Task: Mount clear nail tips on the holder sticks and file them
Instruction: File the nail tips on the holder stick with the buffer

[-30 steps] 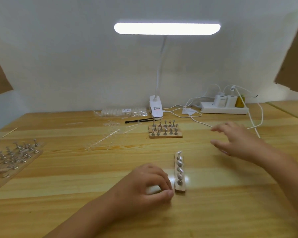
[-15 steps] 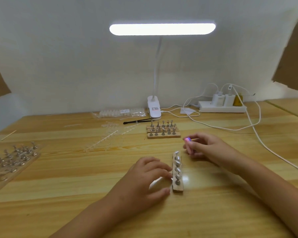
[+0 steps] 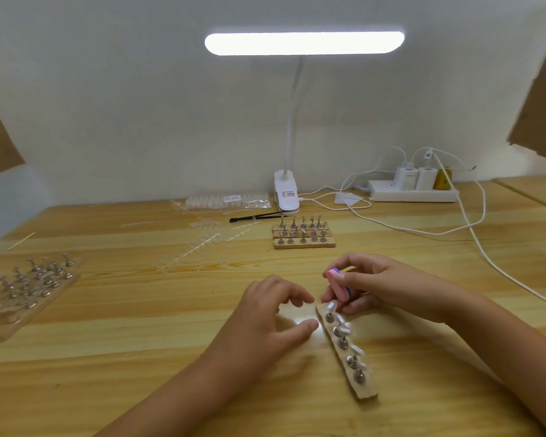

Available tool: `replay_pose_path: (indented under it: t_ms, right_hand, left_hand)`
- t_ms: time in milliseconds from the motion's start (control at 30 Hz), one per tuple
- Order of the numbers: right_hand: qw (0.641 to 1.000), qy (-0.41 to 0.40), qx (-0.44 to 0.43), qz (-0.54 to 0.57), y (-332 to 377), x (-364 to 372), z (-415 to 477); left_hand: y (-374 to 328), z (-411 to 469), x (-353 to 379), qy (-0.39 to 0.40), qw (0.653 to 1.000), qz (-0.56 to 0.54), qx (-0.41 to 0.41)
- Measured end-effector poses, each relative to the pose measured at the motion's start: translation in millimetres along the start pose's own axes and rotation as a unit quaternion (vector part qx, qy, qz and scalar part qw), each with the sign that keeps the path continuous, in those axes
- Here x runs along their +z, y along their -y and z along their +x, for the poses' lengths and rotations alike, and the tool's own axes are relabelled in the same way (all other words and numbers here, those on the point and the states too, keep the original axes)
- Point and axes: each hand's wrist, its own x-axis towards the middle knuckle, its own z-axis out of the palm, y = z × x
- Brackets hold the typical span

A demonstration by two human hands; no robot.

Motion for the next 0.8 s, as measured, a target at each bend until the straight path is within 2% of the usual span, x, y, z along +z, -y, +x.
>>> replay_pose_path:
  t_ms: [67, 167, 400, 733, 800]
  right_hand:
    - [0.998, -0.052, -0.028, 0.000, -1, -2, 2]
    - [0.991, -0.113, -0.061, 0.026, 1, -6, 2]
    - [0.966, -0.071, -0.024, 0.248, 5, -5, 1]
    - [0.958, -0.055, 0.007, 0.283, 2, 0, 3]
    - [0.955, -0.063, 0.009, 0.291, 2, 0, 3]
  left_hand:
    - [-3, 3, 8, 0.013, 0.999, -0.022, -0.033]
    - [-6, 9, 18, 0.015, 0.999, -0.017, -0.039]
    - [-5, 19, 21, 0.002, 0.998, -0.018, -0.067]
    - [-7, 22, 22, -0.005, 0.995, -0.032, -0.095]
    - [-7, 22, 21, -0.018, 0.993, -0.062, -0.100]
